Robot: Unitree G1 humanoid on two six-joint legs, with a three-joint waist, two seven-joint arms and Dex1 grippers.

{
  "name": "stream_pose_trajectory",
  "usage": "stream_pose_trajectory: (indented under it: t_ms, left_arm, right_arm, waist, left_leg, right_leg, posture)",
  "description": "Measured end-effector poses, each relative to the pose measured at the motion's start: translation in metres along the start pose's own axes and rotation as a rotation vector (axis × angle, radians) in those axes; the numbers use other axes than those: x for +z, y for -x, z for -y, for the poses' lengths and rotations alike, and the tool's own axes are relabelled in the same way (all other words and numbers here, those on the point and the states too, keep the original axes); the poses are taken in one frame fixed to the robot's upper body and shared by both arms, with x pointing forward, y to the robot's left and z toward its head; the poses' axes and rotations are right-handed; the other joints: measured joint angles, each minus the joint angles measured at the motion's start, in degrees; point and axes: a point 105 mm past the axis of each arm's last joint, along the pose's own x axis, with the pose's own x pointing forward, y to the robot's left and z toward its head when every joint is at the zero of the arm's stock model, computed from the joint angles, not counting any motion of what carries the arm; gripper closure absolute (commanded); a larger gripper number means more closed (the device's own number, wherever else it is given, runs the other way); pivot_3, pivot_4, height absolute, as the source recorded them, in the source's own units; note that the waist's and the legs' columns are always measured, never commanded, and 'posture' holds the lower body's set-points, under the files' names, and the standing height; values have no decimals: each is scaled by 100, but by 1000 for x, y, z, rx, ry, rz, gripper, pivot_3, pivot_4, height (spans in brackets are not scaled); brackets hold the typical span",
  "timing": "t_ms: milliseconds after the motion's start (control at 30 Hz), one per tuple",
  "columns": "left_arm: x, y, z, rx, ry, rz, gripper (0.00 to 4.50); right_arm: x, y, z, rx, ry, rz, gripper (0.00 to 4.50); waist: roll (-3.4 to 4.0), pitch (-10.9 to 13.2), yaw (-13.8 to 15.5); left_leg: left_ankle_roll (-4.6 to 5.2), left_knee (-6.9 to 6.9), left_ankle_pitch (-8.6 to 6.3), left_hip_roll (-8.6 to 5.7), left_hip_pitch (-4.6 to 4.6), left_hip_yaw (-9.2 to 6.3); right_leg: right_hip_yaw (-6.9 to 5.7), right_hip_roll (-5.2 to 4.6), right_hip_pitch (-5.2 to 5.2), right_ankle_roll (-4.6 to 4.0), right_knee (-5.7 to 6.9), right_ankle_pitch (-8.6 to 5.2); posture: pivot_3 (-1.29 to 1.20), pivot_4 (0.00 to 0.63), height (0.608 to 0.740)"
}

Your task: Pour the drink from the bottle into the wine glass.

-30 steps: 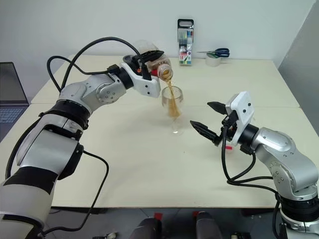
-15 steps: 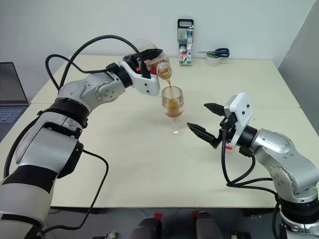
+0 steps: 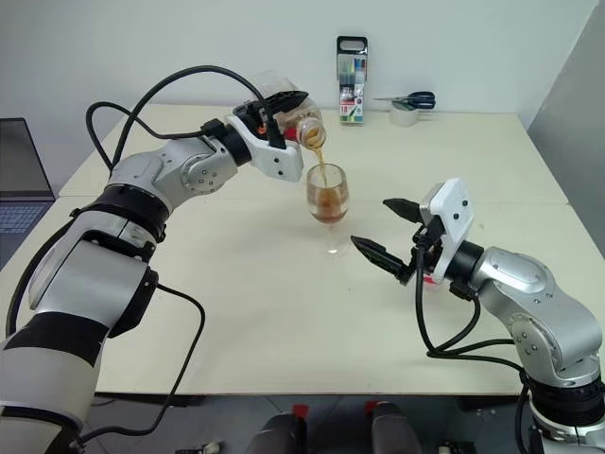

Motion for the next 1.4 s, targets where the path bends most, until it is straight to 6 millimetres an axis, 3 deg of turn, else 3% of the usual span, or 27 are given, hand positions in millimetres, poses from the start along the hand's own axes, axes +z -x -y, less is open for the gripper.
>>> stream_pose_trajectory:
  t_ms: [1400]
  left_arm:
    - [1,-2,-3,-1,-34,9,2686]
  right_arm:
    - [-8,-1,-1,-28,-16,-19,0]
  waist:
    - [0,0,-1]
  left_leg:
    - [-1,2,0,0,0,1]
  right_leg:
    - [0,0,0,0,2,0]
  posture:
    - [0,150,740]
